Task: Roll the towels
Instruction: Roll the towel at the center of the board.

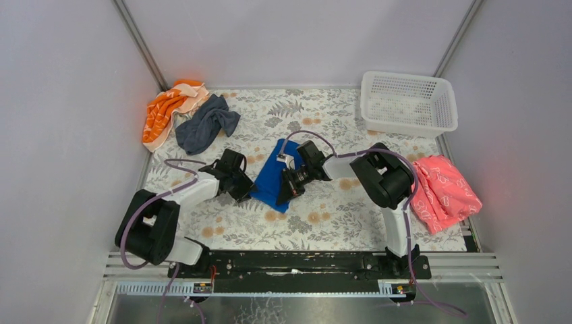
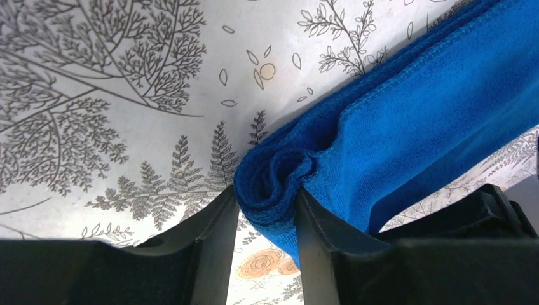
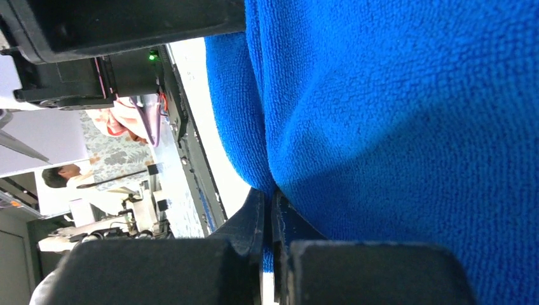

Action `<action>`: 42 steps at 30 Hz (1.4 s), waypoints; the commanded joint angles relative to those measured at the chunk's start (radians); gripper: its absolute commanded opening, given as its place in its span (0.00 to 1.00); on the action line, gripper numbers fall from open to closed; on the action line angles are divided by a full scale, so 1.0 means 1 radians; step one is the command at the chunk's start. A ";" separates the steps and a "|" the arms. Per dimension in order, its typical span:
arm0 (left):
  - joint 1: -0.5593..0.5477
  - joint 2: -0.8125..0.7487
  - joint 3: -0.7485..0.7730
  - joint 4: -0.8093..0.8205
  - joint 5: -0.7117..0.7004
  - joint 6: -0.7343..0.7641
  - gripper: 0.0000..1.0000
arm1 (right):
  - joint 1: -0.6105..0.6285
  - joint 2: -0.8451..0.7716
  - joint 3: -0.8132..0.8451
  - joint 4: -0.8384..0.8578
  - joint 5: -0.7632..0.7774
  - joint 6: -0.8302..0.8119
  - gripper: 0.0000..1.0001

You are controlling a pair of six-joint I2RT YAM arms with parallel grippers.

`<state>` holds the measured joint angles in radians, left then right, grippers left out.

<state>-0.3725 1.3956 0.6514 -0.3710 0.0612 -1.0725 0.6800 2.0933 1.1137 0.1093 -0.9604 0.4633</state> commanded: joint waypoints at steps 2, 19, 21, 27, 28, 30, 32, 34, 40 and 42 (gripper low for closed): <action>-0.003 0.071 0.039 0.009 -0.048 0.026 0.30 | -0.004 -0.069 -0.004 -0.085 0.123 -0.097 0.05; -0.004 0.149 0.068 -0.063 -0.068 0.065 0.25 | 0.250 -0.426 -0.102 -0.077 0.670 -0.464 0.40; -0.004 0.150 0.069 -0.064 -0.068 0.066 0.25 | 0.267 -0.426 -0.104 -0.053 0.678 -0.475 0.41; -0.004 0.154 0.066 -0.063 -0.067 0.066 0.25 | 0.284 -0.378 -0.093 -0.037 0.694 -0.498 0.44; -0.003 0.155 0.065 -0.063 -0.067 0.067 0.25 | 0.284 -0.370 -0.095 -0.035 0.703 -0.502 0.45; -0.004 0.154 0.066 -0.063 -0.069 0.068 0.25 | 0.284 -0.349 -0.097 -0.046 0.718 -0.512 0.47; -0.003 0.154 0.066 -0.065 -0.068 0.068 0.26 | 0.283 -0.329 -0.102 -0.062 0.730 -0.516 0.48; -0.003 0.153 0.068 -0.066 -0.071 0.069 0.27 | 0.284 -0.318 -0.113 -0.071 0.731 -0.519 0.48; -0.003 0.150 0.075 -0.070 -0.069 0.069 0.30 | 0.311 -0.276 -0.133 -0.108 0.809 -0.551 0.49; -0.003 0.142 0.078 -0.074 -0.069 0.068 0.31 | 0.327 -0.255 -0.129 -0.131 0.858 -0.563 0.50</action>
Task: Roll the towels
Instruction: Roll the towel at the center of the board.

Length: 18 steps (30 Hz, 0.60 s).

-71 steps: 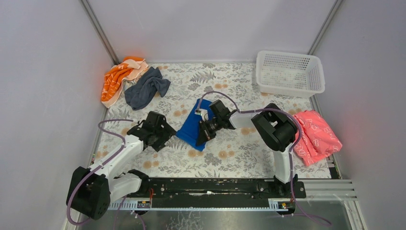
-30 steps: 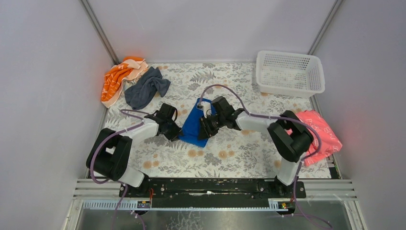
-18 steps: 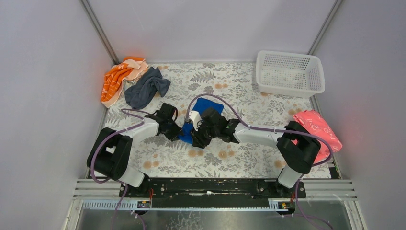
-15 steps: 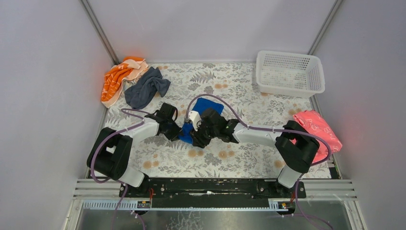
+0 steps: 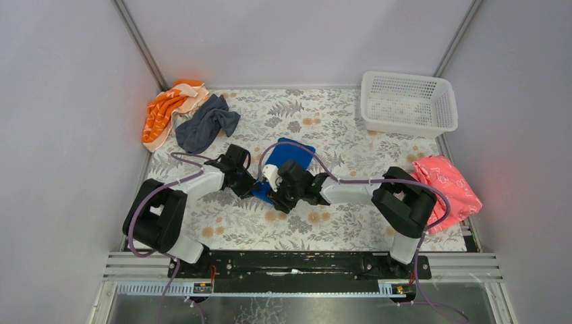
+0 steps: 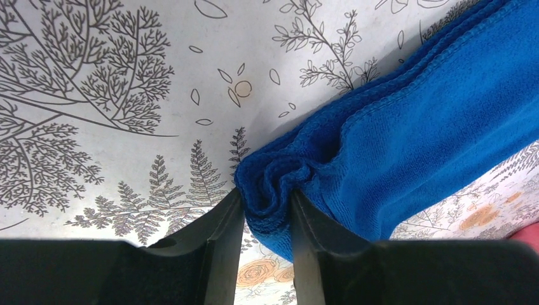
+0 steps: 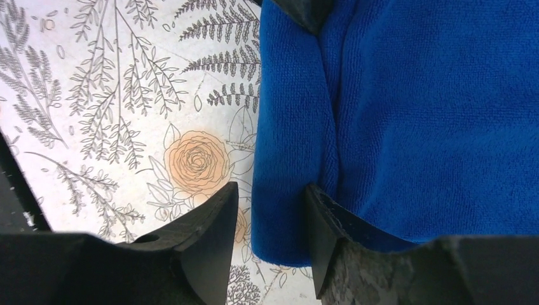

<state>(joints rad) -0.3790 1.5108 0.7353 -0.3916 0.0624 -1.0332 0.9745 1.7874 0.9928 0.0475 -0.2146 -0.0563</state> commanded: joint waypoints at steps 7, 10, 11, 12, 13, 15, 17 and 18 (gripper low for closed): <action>0.012 0.002 0.002 -0.073 -0.094 0.035 0.35 | 0.066 0.121 0.024 -0.126 0.257 -0.077 0.51; 0.025 -0.009 0.001 -0.083 -0.097 0.037 0.36 | 0.072 0.134 0.037 -0.150 0.261 -0.082 0.43; 0.030 -0.017 -0.001 -0.086 -0.099 0.038 0.37 | 0.072 0.134 0.042 -0.156 0.241 -0.082 0.39; 0.033 -0.028 -0.005 -0.088 -0.100 0.038 0.37 | 0.072 0.128 0.045 -0.159 0.203 -0.080 0.35; 0.034 -0.040 -0.009 -0.090 -0.101 0.039 0.37 | 0.070 0.120 0.047 -0.157 0.149 -0.074 0.30; 0.035 -0.069 -0.019 -0.095 -0.106 0.038 0.38 | 0.050 0.112 0.055 -0.150 -0.016 -0.059 0.15; 0.034 -0.117 -0.030 -0.106 -0.114 0.038 0.43 | 0.020 0.116 0.075 -0.152 -0.158 -0.022 0.07; 0.035 -0.139 -0.035 -0.115 -0.120 0.035 0.45 | 0.006 0.119 0.085 -0.152 -0.214 -0.007 0.04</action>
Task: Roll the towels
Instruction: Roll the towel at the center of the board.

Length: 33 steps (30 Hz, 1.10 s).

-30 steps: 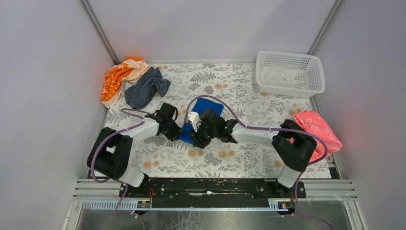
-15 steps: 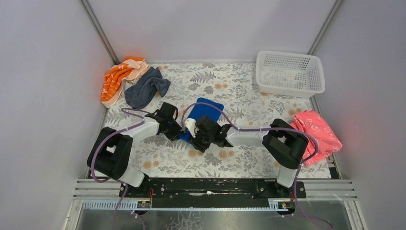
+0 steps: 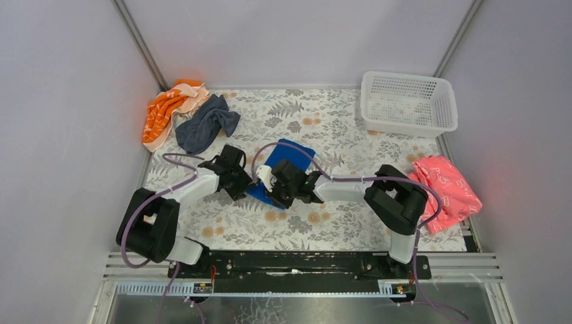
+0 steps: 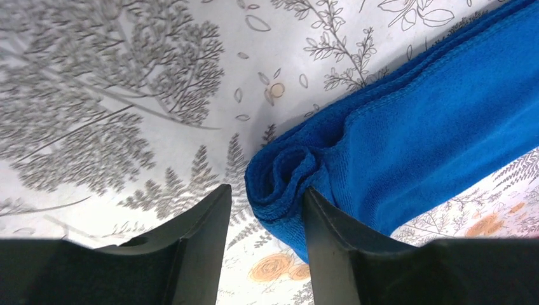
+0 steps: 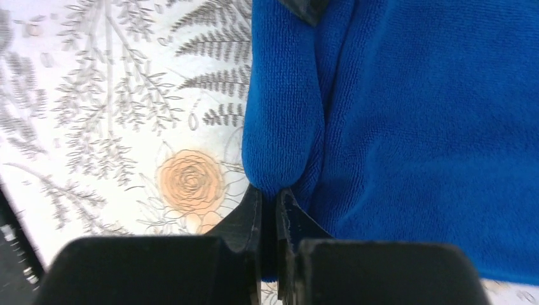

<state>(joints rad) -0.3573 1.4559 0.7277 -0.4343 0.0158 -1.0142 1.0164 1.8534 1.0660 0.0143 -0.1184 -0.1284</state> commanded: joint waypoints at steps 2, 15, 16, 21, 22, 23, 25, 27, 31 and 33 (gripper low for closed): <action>0.012 -0.144 -0.042 -0.083 -0.084 0.013 0.48 | -0.076 0.058 0.026 -0.109 -0.433 0.099 0.02; 0.010 -0.309 -0.090 -0.051 0.047 0.005 0.69 | -0.281 0.201 0.067 0.036 -0.831 0.422 0.02; 0.008 -0.301 -0.097 -0.034 0.062 -0.001 0.69 | -0.291 0.214 0.065 0.043 -0.838 0.438 0.02; -0.010 -0.252 -0.105 0.023 0.084 -0.026 0.69 | -0.330 0.262 0.055 0.048 -0.832 0.495 0.04; -0.012 -0.239 -0.105 0.033 0.084 -0.029 0.69 | -0.336 0.270 0.056 0.042 -0.828 0.498 0.04; -0.013 -0.224 -0.106 0.046 0.083 -0.031 0.69 | -0.339 0.277 0.055 0.038 -0.825 0.503 0.05; -0.018 -0.187 -0.100 0.069 0.084 -0.032 0.68 | -0.345 0.289 0.057 0.037 -0.821 0.514 0.05; -0.018 -0.144 -0.091 0.079 0.081 -0.032 0.66 | -0.349 0.295 0.059 0.031 -0.812 0.518 0.06; -0.025 -0.082 -0.097 0.095 0.056 -0.032 0.61 | -0.350 0.277 0.059 0.012 -0.769 0.502 0.07; -0.025 -0.055 -0.105 0.105 0.044 -0.031 0.56 | -0.350 0.255 0.052 0.008 -0.746 0.487 0.10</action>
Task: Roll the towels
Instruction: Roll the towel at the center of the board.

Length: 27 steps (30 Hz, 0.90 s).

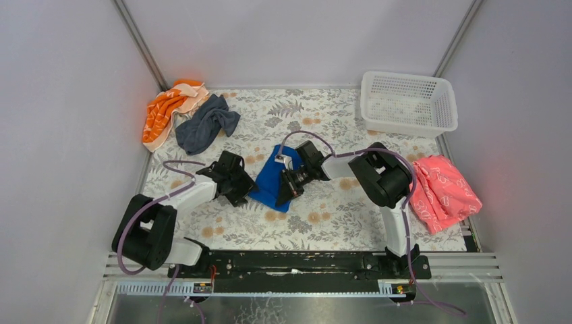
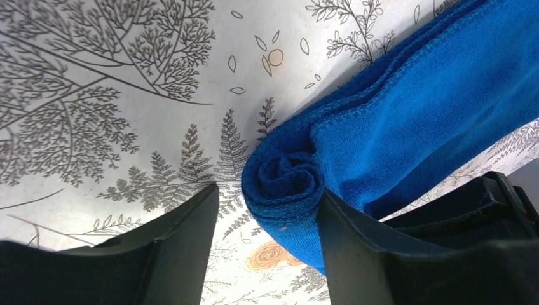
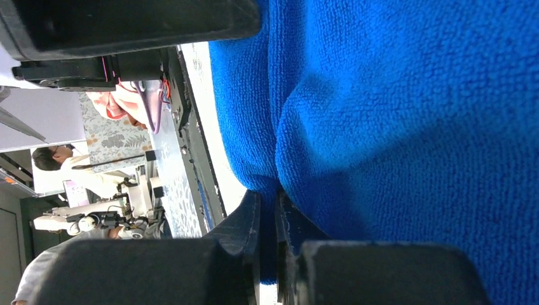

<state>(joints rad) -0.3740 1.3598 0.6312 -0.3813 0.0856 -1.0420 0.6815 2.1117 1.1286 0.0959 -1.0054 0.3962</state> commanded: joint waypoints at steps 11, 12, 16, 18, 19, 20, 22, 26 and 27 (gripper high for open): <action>-0.008 0.106 -0.019 0.055 -0.041 0.015 0.34 | 0.060 -0.270 -0.084 -0.131 0.418 -0.213 0.48; -0.008 0.107 -0.019 0.055 -0.039 0.016 0.33 | 0.074 -0.300 -0.089 -0.141 0.465 -0.246 0.51; -0.008 0.107 -0.014 0.045 -0.040 0.022 0.33 | 0.153 -0.428 -0.117 -0.143 0.652 -0.342 0.57; -0.009 0.107 -0.012 0.041 -0.041 0.022 0.33 | 0.195 -0.482 -0.126 -0.136 0.733 -0.389 0.58; -0.008 0.108 -0.012 0.040 -0.040 0.022 0.33 | 0.220 -0.501 -0.129 -0.128 0.774 -0.409 0.59; -0.008 0.108 -0.011 0.040 -0.039 0.021 0.33 | 0.243 -0.514 -0.134 -0.115 0.809 -0.423 0.61; -0.008 0.109 -0.009 0.040 -0.040 0.020 0.33 | 0.283 -0.526 -0.138 -0.088 0.846 -0.447 0.63; -0.008 0.114 -0.004 0.038 -0.039 0.021 0.33 | 0.338 -0.490 -0.131 -0.052 0.878 -0.467 0.63; -0.008 0.115 -0.004 0.036 -0.039 0.022 0.33 | 0.349 -0.476 -0.127 -0.052 0.884 -0.475 0.62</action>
<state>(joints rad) -0.3790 1.4326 0.6384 -0.2977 0.0902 -1.0496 0.9939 1.6058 0.9993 0.0040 -0.2241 -0.0124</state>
